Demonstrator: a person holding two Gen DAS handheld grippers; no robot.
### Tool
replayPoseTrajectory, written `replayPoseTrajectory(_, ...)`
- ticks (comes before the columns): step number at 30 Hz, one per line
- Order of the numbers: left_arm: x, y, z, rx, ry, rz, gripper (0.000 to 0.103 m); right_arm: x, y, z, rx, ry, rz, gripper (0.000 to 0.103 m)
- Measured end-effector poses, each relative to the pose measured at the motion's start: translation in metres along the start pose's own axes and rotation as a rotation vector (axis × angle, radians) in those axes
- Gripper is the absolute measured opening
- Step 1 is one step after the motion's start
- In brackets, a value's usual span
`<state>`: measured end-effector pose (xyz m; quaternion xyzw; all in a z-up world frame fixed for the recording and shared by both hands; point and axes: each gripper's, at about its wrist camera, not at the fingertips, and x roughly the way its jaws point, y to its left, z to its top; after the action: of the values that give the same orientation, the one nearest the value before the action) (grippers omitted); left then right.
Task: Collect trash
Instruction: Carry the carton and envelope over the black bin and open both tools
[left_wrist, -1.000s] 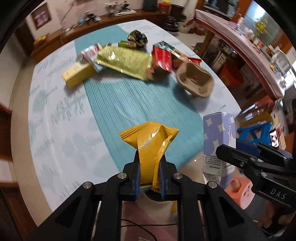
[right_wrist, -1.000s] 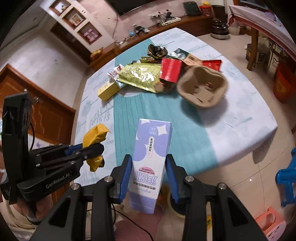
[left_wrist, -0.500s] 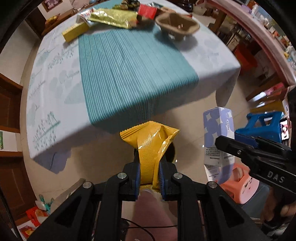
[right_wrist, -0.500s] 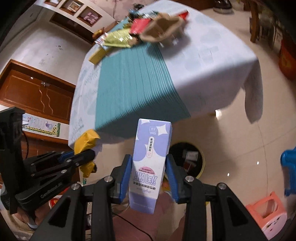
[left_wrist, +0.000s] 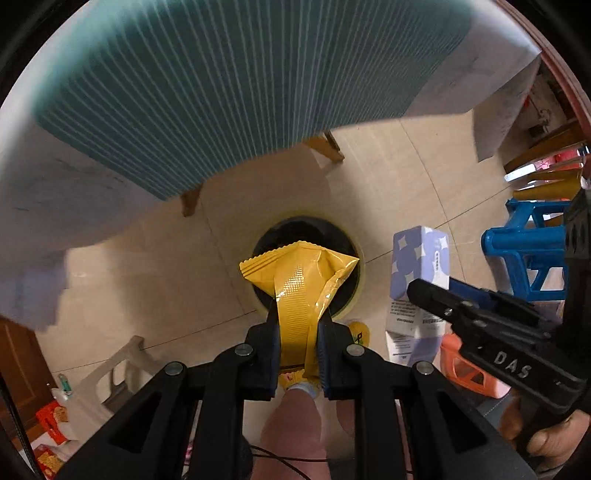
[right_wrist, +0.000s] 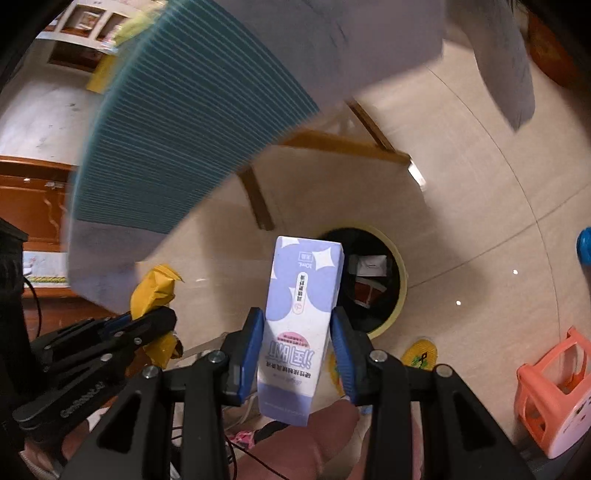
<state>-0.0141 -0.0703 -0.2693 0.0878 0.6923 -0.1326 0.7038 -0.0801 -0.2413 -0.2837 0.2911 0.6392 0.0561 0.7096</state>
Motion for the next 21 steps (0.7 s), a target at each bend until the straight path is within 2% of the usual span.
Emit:
replayPoseTrajectory(6,0.085,0.003,-0.001,0.014,0.025,-0.023,0.015,0.068,-0.04,-0.012,0.044,-0.005,-0.05,0.037)
replayPoseTrajectory(10,0.125,0.004,0.001,0.014,0.041,-0.03,0.015,0.104,-0.057,-0.016,0.041,0.011,-0.075,0.037)
replayPoseTrajectory(13,0.144,0.004,0.002,0.031,0.034,-0.03,0.019,0.125,-0.062,-0.015,0.023,0.018,-0.088,0.037)
replayPoseTrajectory(16,0.154,0.006,0.005,0.053,0.013,-0.002,0.036,0.142,-0.064,-0.014,0.009,0.02,-0.091,0.038)
replayPoseTrajectory(18,0.158,0.01,0.004,0.063,0.001,0.021,0.063,0.151,-0.066,-0.013,0.013,0.03,-0.081,0.04)
replayPoseTrajectory(19,0.158,0.011,0.004,0.064,-0.005,0.028,0.068,0.155,-0.068,-0.013,0.018,0.034,-0.081,0.04)
replayPoseTrajectory(20,0.158,0.013,0.005,0.065,-0.007,0.04,0.078,0.158,-0.067,-0.009,0.022,0.037,-0.081,0.04)
replayPoseTrajectory(21,0.159,0.017,0.005,0.065,-0.011,0.051,0.081,0.161,-0.068,-0.007,0.025,0.039,-0.076,0.041)
